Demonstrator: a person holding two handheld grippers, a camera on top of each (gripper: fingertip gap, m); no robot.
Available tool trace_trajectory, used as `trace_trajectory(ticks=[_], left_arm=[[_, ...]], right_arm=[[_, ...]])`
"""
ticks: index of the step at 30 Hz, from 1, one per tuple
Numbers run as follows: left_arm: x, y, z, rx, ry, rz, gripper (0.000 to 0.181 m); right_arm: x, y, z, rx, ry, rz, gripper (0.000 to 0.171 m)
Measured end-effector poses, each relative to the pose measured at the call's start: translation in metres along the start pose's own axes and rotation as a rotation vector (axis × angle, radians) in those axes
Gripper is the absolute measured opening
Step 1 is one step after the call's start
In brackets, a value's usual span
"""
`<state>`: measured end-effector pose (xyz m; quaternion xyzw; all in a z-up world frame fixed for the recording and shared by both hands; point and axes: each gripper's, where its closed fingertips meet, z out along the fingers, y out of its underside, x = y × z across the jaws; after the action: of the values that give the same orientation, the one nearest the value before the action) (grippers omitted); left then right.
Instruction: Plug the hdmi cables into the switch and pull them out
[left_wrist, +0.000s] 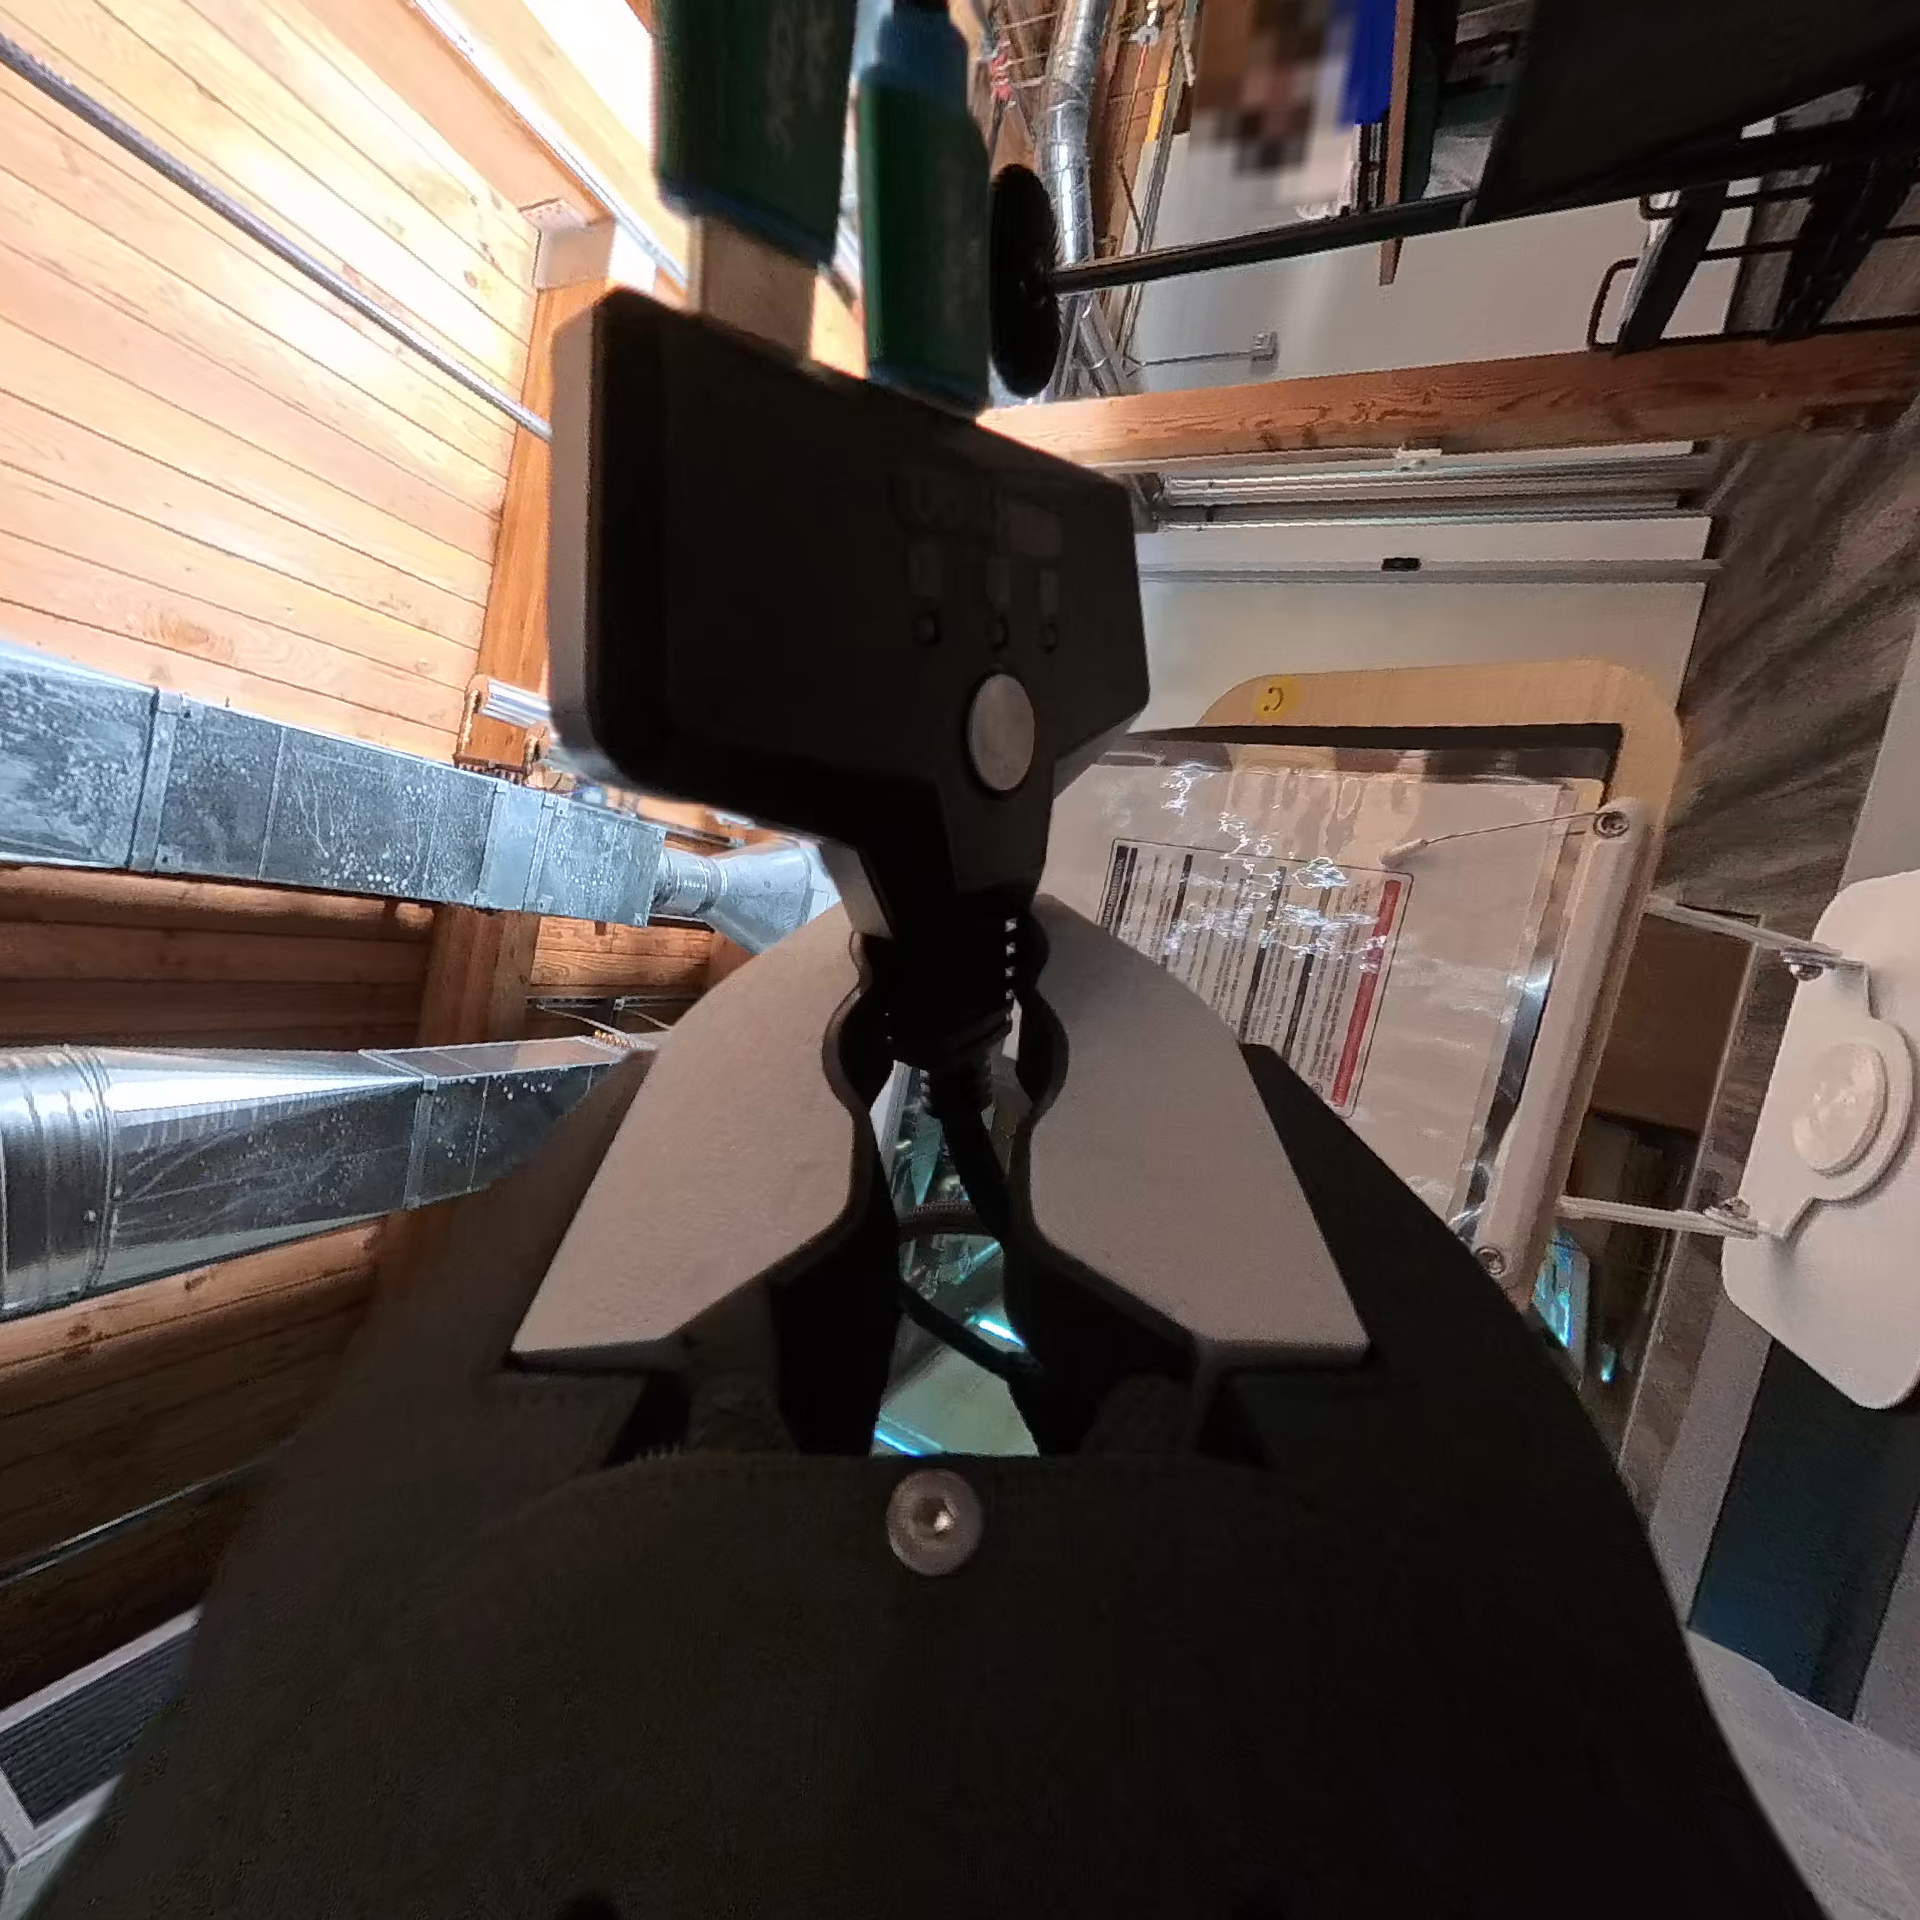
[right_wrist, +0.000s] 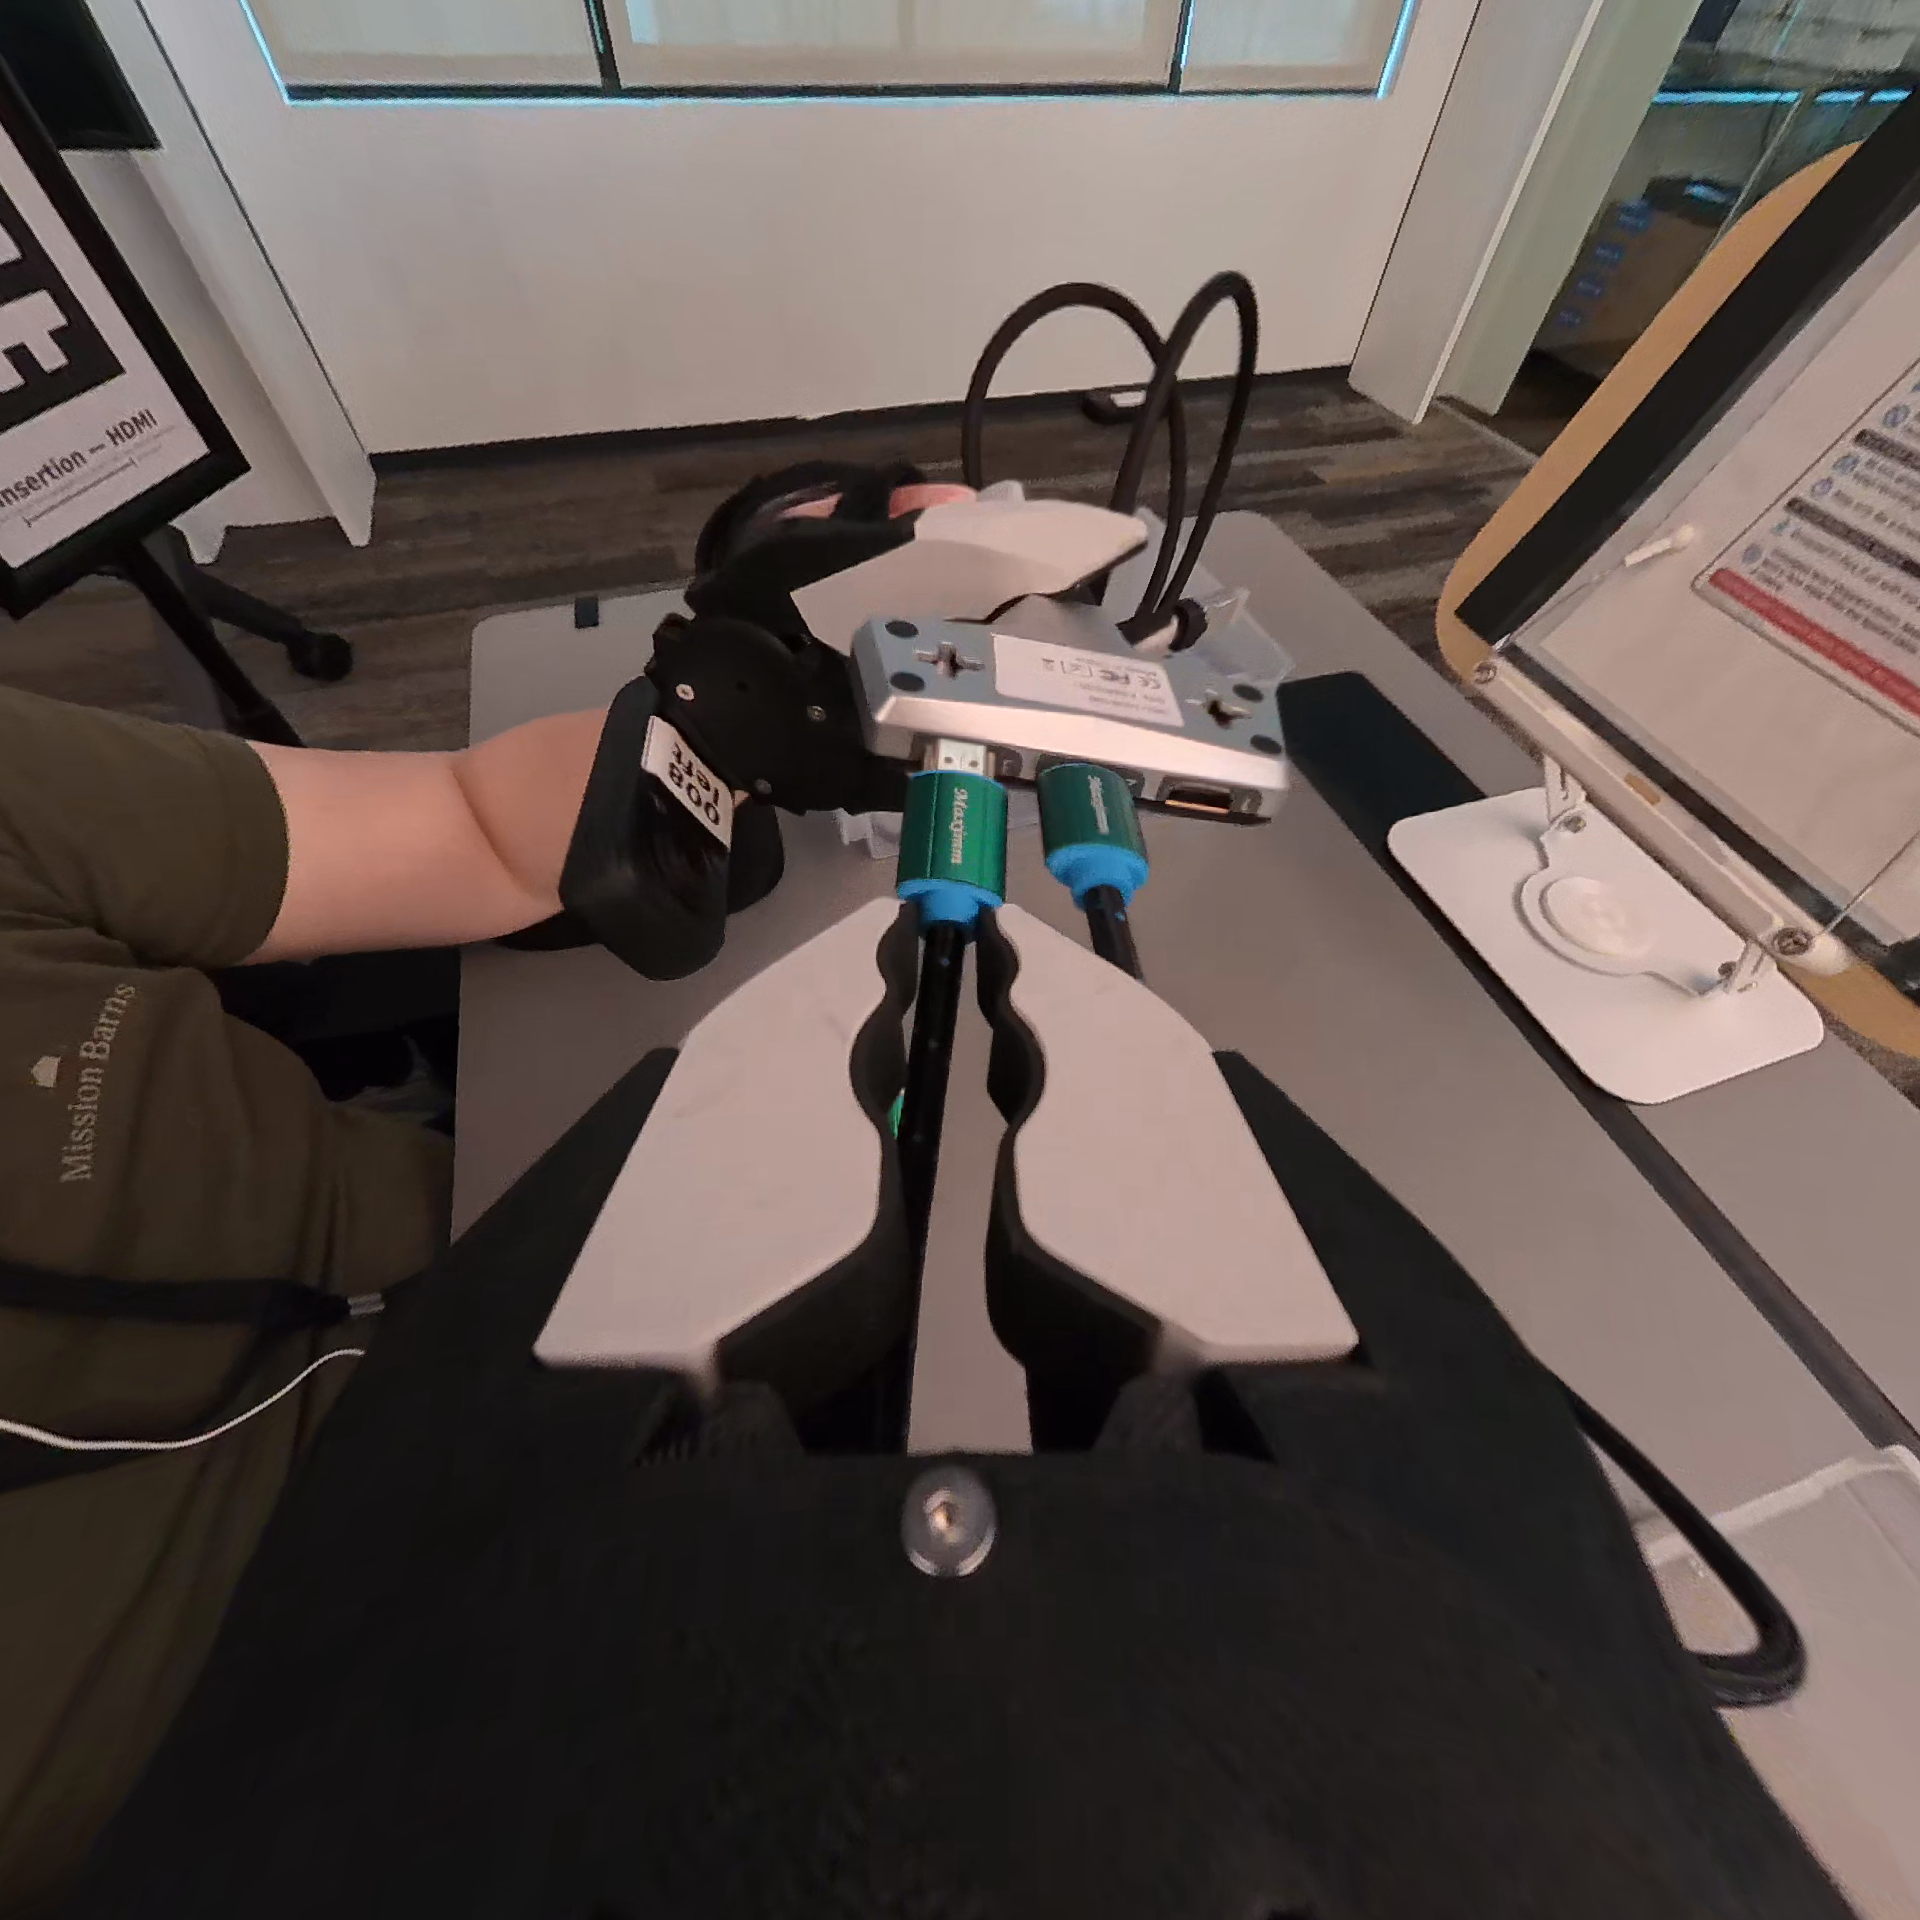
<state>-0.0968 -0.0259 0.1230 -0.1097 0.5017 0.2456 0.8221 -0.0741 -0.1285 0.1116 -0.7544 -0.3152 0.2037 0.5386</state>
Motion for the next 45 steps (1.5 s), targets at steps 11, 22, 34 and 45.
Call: trace_trajectory(ticks=[11, 22, 34, 45], left_arm=[[0.019, -0.009, -0.002, 0.04, 0.049, 0.083, 0.022], [0.023, -0.005, -0.002, 0.03, 0.093, 0.053, 0.021], [0.022, -0.004, -0.002, -0.012, 0.099, 0.016, 0.021], [0.028, 0.0, -0.001, -0.049, 0.133, -0.037, 0.021]], right_arm=[[0.003, 0.027, 0.001, -0.147, -0.031, 0.03, 0.011], [0.009, 0.014, 0.002, -0.044, -0.061, 0.056, 0.011], [0.009, 0.004, 0.001, 0.032, -0.076, 0.061, 0.011], [0.015, 0.0, 0.004, 0.082, -0.079, 0.091, 0.011]])
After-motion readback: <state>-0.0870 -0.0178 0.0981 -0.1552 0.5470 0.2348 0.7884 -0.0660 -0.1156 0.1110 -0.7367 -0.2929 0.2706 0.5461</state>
